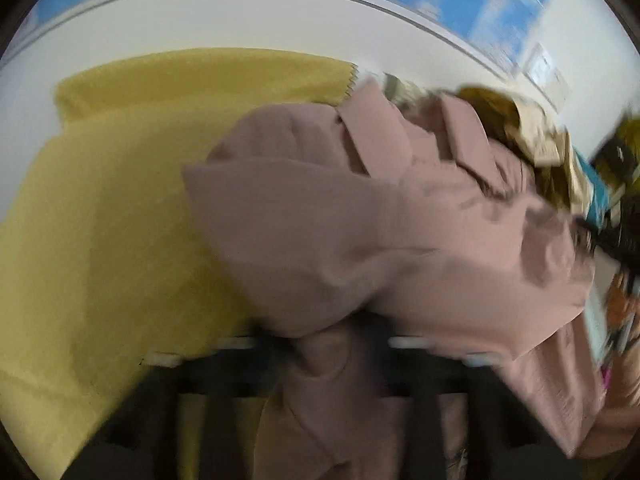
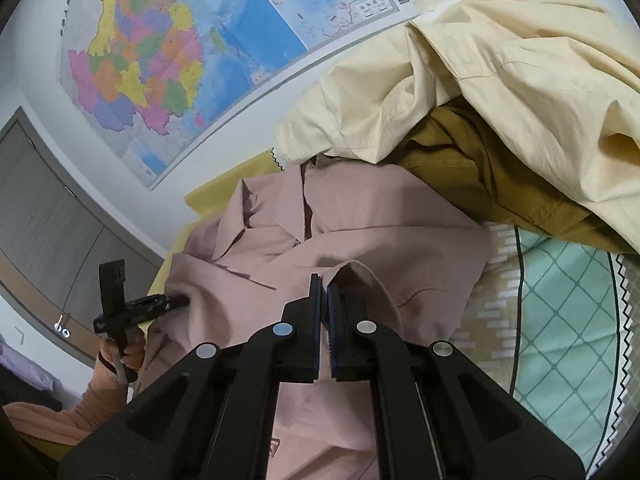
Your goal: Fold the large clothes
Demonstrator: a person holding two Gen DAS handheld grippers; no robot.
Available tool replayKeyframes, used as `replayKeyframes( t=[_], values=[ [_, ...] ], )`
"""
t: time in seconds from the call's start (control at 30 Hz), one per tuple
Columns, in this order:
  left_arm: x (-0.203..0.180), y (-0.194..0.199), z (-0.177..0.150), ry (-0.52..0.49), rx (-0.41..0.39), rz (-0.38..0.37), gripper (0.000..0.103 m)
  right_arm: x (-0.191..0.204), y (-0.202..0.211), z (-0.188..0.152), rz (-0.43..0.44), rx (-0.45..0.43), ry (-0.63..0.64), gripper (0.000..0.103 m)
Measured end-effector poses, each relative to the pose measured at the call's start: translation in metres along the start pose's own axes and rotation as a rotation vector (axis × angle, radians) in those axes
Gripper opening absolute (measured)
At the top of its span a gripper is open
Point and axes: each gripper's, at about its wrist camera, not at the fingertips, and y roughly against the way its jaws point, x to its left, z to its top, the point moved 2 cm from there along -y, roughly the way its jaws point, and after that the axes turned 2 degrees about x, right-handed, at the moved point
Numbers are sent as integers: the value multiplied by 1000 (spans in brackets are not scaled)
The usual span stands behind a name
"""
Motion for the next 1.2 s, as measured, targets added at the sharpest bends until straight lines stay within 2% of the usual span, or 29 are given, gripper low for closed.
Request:
replayKeyframes(
  t=[0.07, 0.1, 0.13, 0.17, 0.27, 0.33, 0.4, 0.43, 0.47, 0.5, 0.6, 0.63, 0.7, 0.83, 0.93, 1.0, 1.13, 1.2],
  values=[
    [8, 19, 7, 26, -82, 30, 6, 4, 4, 0, 20, -12, 6, 3],
    [15, 30, 10, 52, -111, 12, 5, 7, 7, 1, 29, -22, 17, 3],
    [21, 36, 11, 72, -112, -16, 5, 9, 8, 1, 28, -29, 28, 3],
    [23, 36, 11, 74, -107, -11, 5, 10, 6, 1, 21, -31, 39, 3],
    [25, 18, 4, 44, -33, 74, 9, -3, -19, -1, -29, 32, 21, 3],
    [25, 8, -3, 35, -22, 138, 21, -17, -41, -8, -91, 90, -10, 6],
    [24, 14, -7, 37, -37, 157, 65, -24, -50, -14, -116, 129, -32, 10],
    [21, 22, -12, 27, -55, 119, 72, -22, -45, -17, -122, 115, -28, 14],
    [18, 31, -17, 19, -74, 82, 79, -19, -37, -17, -120, 97, -22, 32],
    [18, 39, -21, 9, -83, 67, 80, -16, -31, -18, -122, 83, -14, 48],
    [13, 60, -42, -44, -95, 76, 88, -2, 9, -28, -146, 21, 32, 61],
    [13, 65, -52, -47, -90, 67, 88, -2, 15, -30, -142, 19, 36, 62],
    [16, 71, -69, -37, -77, 44, 88, 1, 35, -45, -110, 24, 29, 73],
    [19, 78, -112, -21, -12, -23, 88, 0, 63, -95, -12, 110, -30, 79],
    [14, 84, -139, -38, -1, -53, 90, 1, 77, -135, 11, 171, -61, 82],
    [10, 89, -151, -51, -13, -71, 95, 9, 83, -158, 25, 193, -69, 84],
    [0, 97, -172, -63, -9, -151, 96, 26, 75, -187, 88, 239, -48, 87],
    [-5, 100, -179, -68, -8, -178, 96, 38, 71, -194, 99, 226, 2, 90]
  ],
)
